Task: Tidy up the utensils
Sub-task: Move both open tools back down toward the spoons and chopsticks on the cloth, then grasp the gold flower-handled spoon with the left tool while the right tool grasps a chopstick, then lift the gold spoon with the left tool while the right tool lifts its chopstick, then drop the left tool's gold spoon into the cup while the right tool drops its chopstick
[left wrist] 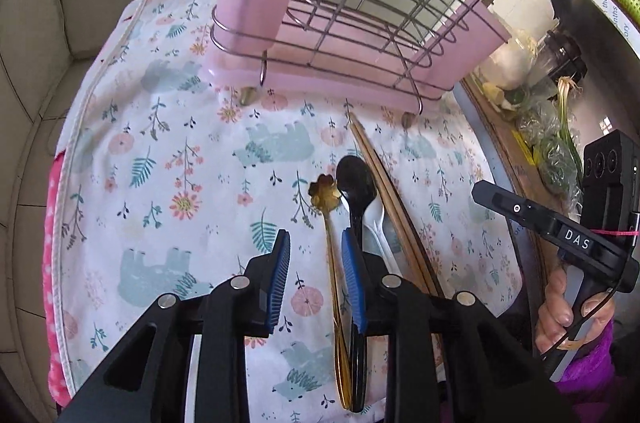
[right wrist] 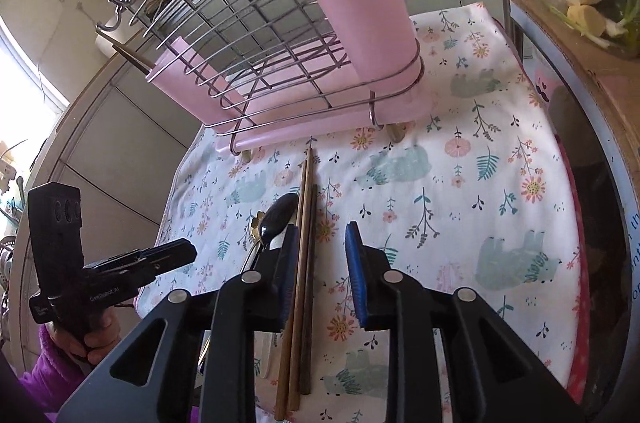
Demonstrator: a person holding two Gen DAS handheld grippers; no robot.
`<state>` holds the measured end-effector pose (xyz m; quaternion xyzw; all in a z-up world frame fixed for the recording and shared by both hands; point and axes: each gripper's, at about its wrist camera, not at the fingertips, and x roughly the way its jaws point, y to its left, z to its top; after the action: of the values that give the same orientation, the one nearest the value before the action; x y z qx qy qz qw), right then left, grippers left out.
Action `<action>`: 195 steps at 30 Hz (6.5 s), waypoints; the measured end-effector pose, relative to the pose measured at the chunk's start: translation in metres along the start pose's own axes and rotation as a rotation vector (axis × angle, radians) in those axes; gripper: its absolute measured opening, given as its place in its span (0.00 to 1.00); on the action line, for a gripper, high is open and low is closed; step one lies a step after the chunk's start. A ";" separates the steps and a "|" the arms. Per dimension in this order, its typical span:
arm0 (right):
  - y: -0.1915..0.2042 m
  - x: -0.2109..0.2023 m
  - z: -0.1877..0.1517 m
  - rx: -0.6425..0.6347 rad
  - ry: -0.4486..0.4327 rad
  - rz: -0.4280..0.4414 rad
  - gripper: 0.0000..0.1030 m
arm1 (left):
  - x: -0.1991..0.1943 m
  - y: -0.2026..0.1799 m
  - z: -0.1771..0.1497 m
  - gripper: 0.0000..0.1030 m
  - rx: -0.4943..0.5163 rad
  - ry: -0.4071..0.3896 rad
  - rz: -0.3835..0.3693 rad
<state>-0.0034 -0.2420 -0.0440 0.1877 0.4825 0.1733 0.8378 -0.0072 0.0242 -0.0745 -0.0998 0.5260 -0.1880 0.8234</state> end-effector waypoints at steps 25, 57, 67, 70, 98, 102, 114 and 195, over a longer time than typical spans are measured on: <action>-0.006 0.001 -0.004 -0.019 -0.013 -0.025 0.24 | 0.051 -0.022 0.004 0.21 0.066 0.087 0.076; -0.027 0.090 0.012 0.193 0.237 0.238 0.06 | 0.039 0.027 0.012 0.03 -0.010 0.085 0.193; -0.029 0.057 0.009 0.143 0.125 0.089 0.05 | 0.033 0.033 0.011 0.03 -0.028 0.090 0.177; -0.031 0.054 0.010 0.119 0.147 0.039 0.05 | 0.037 0.030 0.016 0.03 -0.019 0.115 0.183; 0.004 0.020 0.009 -0.037 -0.020 -0.049 0.05 | -0.024 0.015 0.029 0.02 0.073 -0.068 0.117; 0.011 -0.011 0.014 -0.059 -0.128 -0.049 0.05 | -0.054 0.005 0.031 0.01 0.077 -0.203 0.091; 0.033 -0.089 0.052 -0.097 -0.401 -0.001 0.05 | -0.137 -0.007 0.068 0.01 0.022 -0.508 0.011; 0.010 -0.068 0.151 -0.144 -0.832 -0.059 0.05 | -0.066 0.004 0.135 0.01 0.106 -0.713 0.130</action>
<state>0.0947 -0.2880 0.0813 0.1688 0.0948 0.0918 0.9768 0.0911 0.0509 0.0360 -0.0823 0.2008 -0.1156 0.9693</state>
